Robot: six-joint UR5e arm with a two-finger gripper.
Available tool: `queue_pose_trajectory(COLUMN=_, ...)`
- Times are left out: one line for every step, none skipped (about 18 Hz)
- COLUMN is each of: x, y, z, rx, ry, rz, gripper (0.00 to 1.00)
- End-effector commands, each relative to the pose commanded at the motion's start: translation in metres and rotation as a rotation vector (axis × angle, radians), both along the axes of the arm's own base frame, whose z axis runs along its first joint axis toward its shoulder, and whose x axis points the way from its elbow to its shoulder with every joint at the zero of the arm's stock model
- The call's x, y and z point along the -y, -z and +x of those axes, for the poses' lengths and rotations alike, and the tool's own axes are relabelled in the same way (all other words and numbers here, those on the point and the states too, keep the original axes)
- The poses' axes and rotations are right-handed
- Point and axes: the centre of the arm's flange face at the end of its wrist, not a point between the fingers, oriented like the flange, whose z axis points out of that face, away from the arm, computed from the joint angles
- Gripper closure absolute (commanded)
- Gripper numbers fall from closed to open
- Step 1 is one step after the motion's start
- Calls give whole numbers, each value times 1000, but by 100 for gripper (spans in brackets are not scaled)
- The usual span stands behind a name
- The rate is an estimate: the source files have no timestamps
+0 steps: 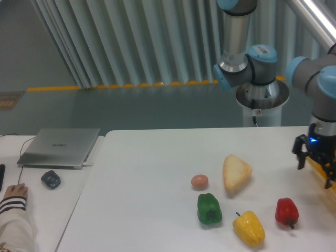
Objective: Place the triangular bread in the basket
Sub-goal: 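Move the open gripper from the basket toward the triangular bread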
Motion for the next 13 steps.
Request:
queue_pose_trajectory(x=1, y=4, z=3, rx=9, ry=-63, rz=-16, gripper=0)
queue_pose_trajectory(x=-3, y=6, z=8, rx=11, ry=-105, rz=-28, gripper=0)
queue_pose_trajectory(x=-9, y=9, z=16, rx=7, ry=-101, rz=-39, gripper=0)
queue_pose_trajectory(x=-12, y=7, z=17, rx=-2, ry=-96, rz=-40, gripper=0)
queue_pose_trajectory(x=-17, y=-1, z=11, rx=-16, ry=-95, rz=-33, gripper=0)
queue_pose_trajectory(x=-21, y=-15, z=6, rx=-33, ry=-95, rz=-21, gripper=0)
queue_pose_trajectory(x=-22, y=-28, z=4, rx=-49, ry=-94, rz=-11, gripper=0)
queue_pose_trajectory(x=-23, y=-34, z=4, rx=-67, ry=-89, rz=-5, gripper=0)
queue_pose_trajectory(x=-23, y=-40, z=0, rx=-96, ry=-77, rz=-15, gripper=0)
queue_pose_trajectory(x=-25, y=-44, z=1, rx=-108, ry=-51, rz=-18, gripper=0)
queue_pose_trajectory(x=-30, y=-45, z=9, rx=-115, ry=-18, rz=-16, gripper=0)
queue_pose_trajectory(x=-38, y=-44, z=20, rx=-116, ry=5, rz=-20, gripper=0)
queue_pose_trajectory(x=-45, y=-35, z=35, rx=-116, ry=30, rz=-41, gripper=0)
